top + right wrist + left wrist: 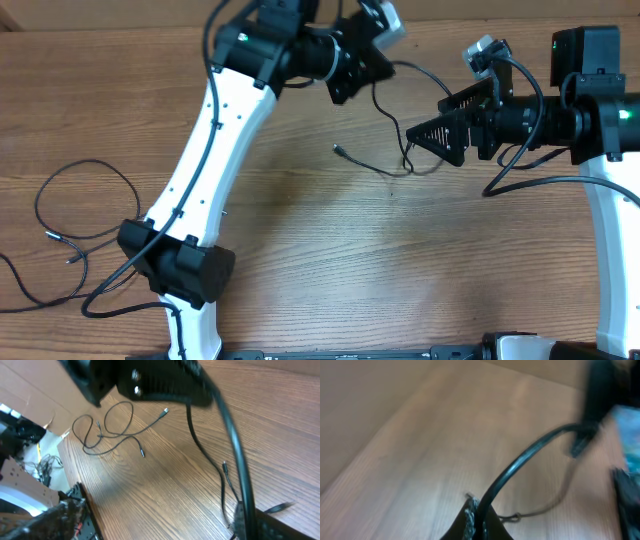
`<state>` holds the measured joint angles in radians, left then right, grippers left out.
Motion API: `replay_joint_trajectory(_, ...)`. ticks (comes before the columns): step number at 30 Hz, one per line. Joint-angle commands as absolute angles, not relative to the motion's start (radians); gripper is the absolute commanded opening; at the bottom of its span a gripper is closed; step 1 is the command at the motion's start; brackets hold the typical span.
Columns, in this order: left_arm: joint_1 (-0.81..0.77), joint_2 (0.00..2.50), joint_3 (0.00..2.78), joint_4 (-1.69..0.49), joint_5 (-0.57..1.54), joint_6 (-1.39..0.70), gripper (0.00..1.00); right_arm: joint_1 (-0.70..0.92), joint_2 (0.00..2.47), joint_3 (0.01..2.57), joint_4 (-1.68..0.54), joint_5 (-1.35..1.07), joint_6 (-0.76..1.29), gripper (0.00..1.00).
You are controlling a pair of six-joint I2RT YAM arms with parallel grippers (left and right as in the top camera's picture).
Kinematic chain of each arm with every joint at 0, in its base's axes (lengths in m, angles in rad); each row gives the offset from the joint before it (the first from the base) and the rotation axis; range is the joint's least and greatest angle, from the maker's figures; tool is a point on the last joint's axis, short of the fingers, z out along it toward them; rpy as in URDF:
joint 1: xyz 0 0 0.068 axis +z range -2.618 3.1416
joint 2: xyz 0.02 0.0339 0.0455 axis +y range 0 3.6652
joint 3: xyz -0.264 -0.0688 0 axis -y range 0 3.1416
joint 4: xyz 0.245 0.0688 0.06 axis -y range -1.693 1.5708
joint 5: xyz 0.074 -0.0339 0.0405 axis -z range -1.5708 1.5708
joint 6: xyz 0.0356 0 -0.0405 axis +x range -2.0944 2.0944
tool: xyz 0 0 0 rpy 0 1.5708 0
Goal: Untangle cables
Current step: 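Carry the held cable to the upper left with the left gripper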
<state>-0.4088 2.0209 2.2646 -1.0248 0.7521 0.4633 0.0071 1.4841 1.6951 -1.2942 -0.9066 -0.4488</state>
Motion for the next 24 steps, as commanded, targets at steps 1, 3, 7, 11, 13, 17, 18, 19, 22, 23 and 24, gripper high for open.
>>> replay_joint_trajectory(1,-0.323,2.001,2.284,-0.96,0.669,0.186,0.04,0.006,1.483,1.701,-1.299,-0.882,-0.45,1.0)
replay_joint_trajectory(3,-0.287,2.001,2.284,-0.942,0.669,0.146,0.04,0.006,1.483,1.701,-1.299,-0.875,-0.45,1.0)
replay_joint_trajectory(7,-0.196,2.001,2.284,-0.918,0.669,0.068,0.04,0.006,1.483,1.701,-1.3,-0.865,-0.45,1.0)
replay_joint_trajectory(11,-0.109,2.001,2.284,-0.918,0.669,0.044,0.04,0.006,1.483,1.701,-1.299,-0.865,-0.45,1.0)
replay_joint_trajectory(13,-0.065,2.001,2.284,-0.918,0.668,0.044,0.04,0.006,1.483,1.701,-1.299,-0.865,-0.45,1.0)
replay_joint_trajectory(17,0.006,2.001,2.284,-0.918,0.632,0.044,0.04,0.006,1.483,1.701,-1.299,-0.865,-0.45,1.0)
replay_joint_trajectory(18,0.019,2.001,2.284,-0.918,0.616,0.039,0.04,0.006,1.483,1.701,-1.299,-0.865,-0.45,1.0)
replay_joint_trajectory(19,0.032,2.001,2.284,-0.918,0.597,0.03,0.04,0.006,1.483,1.701,-1.299,-0.865,-0.45,1.0)
replay_joint_trajectory(22,0.072,2.001,2.284,-0.918,0.516,-0.036,0.04,0.006,1.483,1.701,-1.299,-0.865,-0.45,1.0)
replay_joint_trajectory(23,0.081,2.001,2.284,-0.918,0.494,-0.056,0.04,0.006,1.483,1.701,-1.299,-0.865,-0.45,1.0)
replay_joint_trajectory(24,0.089,2.001,2.284,-0.918,0.478,-0.075,0.04,0.006,1.483,1.701,-1.299,-0.865,-0.45,1.0)
